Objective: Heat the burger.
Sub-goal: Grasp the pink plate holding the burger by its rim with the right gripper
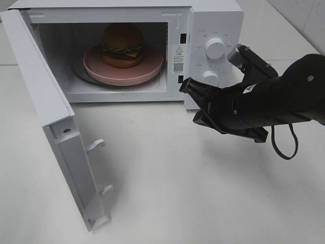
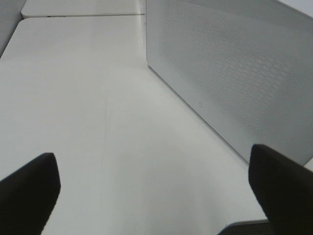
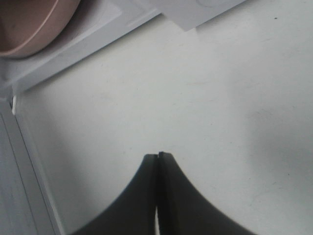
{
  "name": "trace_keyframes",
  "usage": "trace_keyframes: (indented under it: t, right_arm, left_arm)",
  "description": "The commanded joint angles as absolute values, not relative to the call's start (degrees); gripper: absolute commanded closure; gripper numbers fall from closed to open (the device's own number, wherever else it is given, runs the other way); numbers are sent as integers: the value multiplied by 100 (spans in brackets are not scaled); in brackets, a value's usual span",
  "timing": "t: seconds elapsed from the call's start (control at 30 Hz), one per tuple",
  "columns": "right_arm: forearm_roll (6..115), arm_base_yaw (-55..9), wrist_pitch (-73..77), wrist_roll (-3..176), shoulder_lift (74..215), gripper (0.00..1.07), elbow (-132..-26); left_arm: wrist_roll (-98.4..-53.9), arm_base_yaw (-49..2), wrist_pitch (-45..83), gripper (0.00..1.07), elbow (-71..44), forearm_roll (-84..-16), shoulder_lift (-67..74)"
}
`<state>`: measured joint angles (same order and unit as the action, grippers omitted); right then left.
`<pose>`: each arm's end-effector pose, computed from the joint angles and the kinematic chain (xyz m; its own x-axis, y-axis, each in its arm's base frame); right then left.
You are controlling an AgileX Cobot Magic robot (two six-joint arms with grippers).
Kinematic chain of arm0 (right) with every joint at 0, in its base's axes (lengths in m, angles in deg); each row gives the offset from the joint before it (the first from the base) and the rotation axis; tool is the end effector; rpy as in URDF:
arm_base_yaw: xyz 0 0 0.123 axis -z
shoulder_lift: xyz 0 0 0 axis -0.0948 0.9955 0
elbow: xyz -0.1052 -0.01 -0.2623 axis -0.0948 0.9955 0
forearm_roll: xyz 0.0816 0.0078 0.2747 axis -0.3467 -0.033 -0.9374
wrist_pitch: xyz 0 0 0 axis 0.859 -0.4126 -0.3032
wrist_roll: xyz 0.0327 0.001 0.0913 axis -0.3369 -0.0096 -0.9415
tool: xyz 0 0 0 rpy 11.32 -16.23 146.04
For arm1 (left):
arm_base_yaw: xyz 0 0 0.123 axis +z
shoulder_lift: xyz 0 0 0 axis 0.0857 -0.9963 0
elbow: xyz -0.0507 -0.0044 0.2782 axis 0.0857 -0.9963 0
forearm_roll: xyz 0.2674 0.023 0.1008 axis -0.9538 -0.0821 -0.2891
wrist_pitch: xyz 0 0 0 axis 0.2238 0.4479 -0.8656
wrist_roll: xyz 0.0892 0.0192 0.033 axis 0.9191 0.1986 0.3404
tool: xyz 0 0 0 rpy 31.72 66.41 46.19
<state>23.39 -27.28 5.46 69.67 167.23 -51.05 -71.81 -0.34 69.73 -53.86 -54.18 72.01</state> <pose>0.2800 0.1716 0.1439 -0.7339 0.4256 -0.5293 0.0959 0.8364 0.5396 0.0299 -0.0134 0.2967 -0.4452 0.0190 -0.8952 0.0898 0.9957 -0.0235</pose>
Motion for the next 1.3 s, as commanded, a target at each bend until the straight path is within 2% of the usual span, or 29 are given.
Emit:
trace_keyframes:
  t: [0.03,0.53,0.7,0.97,1.17,1.3]
  right_arm:
    - [2580,-2728,-147,8032,16563,105,-5380]
    - [4568,-2728,-2302,8955,16540,103,-6589]
    - [5089,-2728,-3115,10702,16523,101,-6995]
    - [5301,-2728,-3883,13326,16523,100,-7328]
    - [5399,-2728,-3952,14736,16523,98,-7351]
    - [5656,-2728,-3946,15567,16523,92,-7351]
  left_arm:
    - [-7209,-68,6916,6,-5397,-5389,7253]
    - [-7209,-68,6916,6,-5397,-5389,7253]
    - [-7209,-68,6916,6,-5397,-5389,7253]
    - [-7209,-68,6916,6,-5397,-5389,7253]
    - [-7209,-68,6916,6,-5397,-5389,7253]
    - [-7209,-68,6916,6,-5397,-5389,7253]
